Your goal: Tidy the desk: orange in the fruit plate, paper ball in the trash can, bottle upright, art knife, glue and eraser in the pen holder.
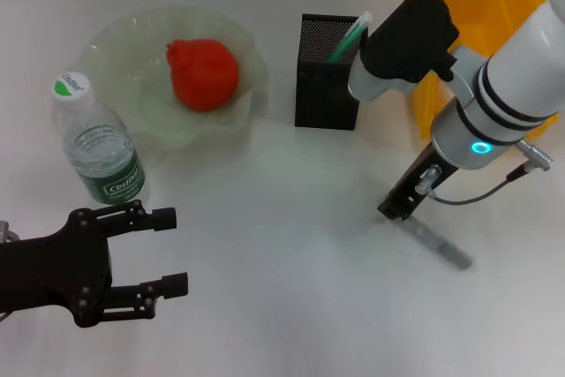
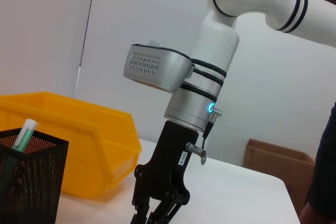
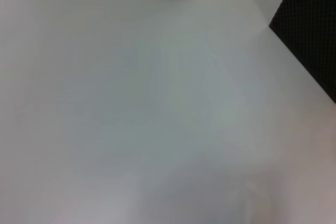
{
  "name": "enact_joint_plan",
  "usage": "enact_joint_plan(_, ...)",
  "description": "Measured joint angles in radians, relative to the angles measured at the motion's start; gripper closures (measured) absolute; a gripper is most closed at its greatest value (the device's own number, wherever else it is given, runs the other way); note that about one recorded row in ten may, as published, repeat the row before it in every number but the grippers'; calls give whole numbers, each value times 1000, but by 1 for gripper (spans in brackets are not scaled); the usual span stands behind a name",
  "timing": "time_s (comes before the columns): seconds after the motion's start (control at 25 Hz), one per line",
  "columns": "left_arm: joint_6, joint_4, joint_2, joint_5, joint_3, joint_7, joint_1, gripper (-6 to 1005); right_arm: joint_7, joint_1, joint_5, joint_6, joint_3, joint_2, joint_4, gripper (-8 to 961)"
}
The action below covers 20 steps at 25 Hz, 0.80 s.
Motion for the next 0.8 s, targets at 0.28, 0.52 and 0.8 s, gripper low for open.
enact_joint_plan(0.28, -2, 0, 0, 0, 0, 0, 0, 201, -1, 5, 0, 9, -10, 0, 12, 800)
enact_joint_plan(0.52, 3, 0, 3, 0, 0, 0, 4, 201, -2, -58, 0, -44, 39, -4, -161, 822)
enact_joint_plan(0.8, 12, 1, 5, -3, 0, 0, 9, 200, -125, -208, 299, -56, 435, -2, -475, 825)
